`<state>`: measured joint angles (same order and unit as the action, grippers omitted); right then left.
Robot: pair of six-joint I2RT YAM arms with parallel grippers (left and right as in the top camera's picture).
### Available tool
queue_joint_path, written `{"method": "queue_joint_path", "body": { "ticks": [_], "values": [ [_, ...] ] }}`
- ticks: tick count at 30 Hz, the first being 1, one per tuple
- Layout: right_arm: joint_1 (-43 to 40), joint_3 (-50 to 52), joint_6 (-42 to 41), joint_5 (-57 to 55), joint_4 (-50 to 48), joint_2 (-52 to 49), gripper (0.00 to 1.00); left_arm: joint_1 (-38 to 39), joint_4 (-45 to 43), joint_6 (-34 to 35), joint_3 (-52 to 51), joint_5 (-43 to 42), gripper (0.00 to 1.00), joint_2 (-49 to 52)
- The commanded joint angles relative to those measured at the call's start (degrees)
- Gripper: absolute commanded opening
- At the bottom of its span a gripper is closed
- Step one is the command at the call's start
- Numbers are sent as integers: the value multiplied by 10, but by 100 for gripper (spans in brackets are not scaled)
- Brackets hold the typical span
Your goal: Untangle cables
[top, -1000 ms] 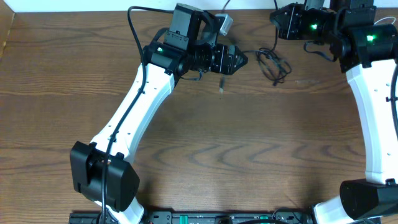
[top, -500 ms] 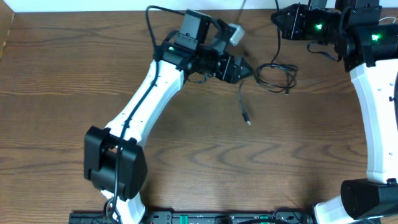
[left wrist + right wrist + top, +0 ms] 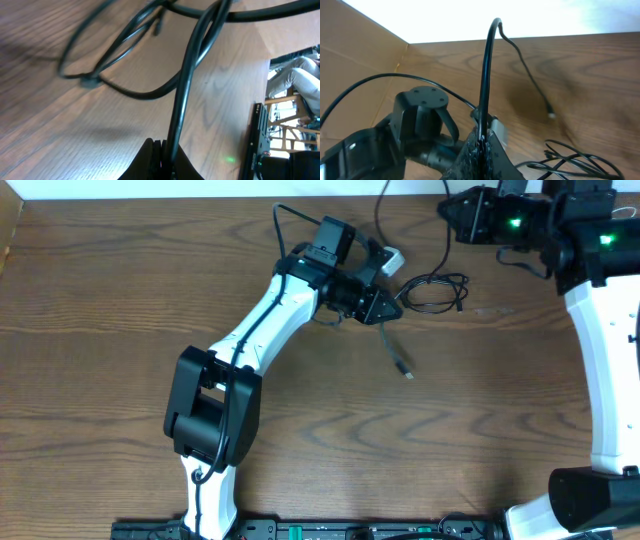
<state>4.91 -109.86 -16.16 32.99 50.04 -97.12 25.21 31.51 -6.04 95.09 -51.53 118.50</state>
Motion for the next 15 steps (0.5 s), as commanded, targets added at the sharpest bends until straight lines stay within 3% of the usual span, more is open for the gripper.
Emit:
{"method": "queue_joint_path", "body": {
  "ticks": [1,5,10,15],
  "values": [
    [-43,0,-5,38,-1,5,1,-30,1,11,-3,29,8,-6],
    [-109,0,-5,28,17,5,1,-64,19,16,-3,61,8,-8],
    [-171,2,-5,-96,72,3,1,-109,46,17,9,74,7,-37],
    [-198,18,4,-169,106,2,1,-145,44,46,12,169,7,-113]
  ]
}}
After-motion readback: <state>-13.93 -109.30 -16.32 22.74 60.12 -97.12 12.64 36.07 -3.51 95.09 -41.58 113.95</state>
